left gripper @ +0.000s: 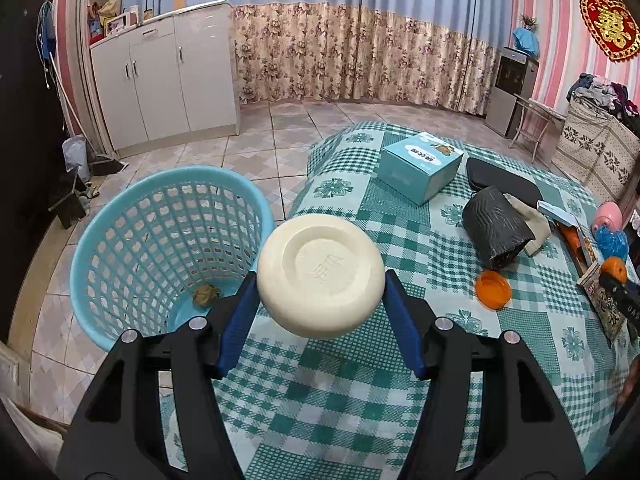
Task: Collect trash
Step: 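Carry the white lid over the basket and release it while right tool grasps orange, then lower the orange into the basket and open the right tool, then grasp the small orange dish with the left tool, then carry the orange dish to the basket while right tool grasps the brown cloth, then open the left tool to drop the orange dish while right tool drops the brown cloth, then return both tools to the table and grasp the printed snack bag with the right tool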
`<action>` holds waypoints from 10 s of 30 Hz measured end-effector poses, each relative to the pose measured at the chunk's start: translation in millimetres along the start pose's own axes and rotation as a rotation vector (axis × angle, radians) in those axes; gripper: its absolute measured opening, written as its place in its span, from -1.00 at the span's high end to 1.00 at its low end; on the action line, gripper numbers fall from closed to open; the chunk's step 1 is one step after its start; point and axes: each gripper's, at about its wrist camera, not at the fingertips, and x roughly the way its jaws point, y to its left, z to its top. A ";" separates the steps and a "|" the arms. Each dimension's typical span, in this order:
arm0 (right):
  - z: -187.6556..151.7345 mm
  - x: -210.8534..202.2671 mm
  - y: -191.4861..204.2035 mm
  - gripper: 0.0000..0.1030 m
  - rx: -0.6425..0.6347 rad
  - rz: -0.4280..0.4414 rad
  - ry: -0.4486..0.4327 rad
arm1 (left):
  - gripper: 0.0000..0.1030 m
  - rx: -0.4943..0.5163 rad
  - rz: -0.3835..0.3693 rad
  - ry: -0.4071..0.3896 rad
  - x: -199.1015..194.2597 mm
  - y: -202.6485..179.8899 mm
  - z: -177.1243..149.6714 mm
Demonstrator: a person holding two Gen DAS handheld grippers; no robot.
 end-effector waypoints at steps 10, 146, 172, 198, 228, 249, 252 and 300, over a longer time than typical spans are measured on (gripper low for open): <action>23.4 -21.2 87.3 0.25 -0.153 0.188 -0.061 | -0.18 -0.031 0.051 -0.040 -12.9 38.1 6.2; -35.1 -55.0 -71.2 -0.80 -0.003 -0.118 -0.073 | -0.24 0.189 -0.199 0.158 73.1 -150.8 -21.8; -63.0 -29.9 -148.6 -0.45 0.147 -0.222 0.051 | 0.23 0.154 -0.190 0.104 38.3 -129.4 -35.7; 11.3 -28.4 33.0 0.08 -0.081 0.135 -0.060 | 0.23 0.013 -0.032 -0.039 -10.1 10.7 1.1; 38.6 22.0 280.5 0.08 -0.308 0.408 -0.027 | 0.23 -0.095 0.155 -0.037 56.5 173.1 35.4; 42.9 20.7 338.1 0.08 -0.380 0.464 -0.027 | -0.78 -0.138 0.242 -0.099 21.4 211.2 41.7; 42.9 18.8 351.5 0.08 -0.401 0.477 -0.035 | -0.81 -0.177 0.248 -0.094 13.9 220.0 31.1; 37.9 -30.7 285.0 -0.90 -0.343 0.409 -0.179 | -0.89 -0.190 0.257 -0.073 -17.0 190.8 9.9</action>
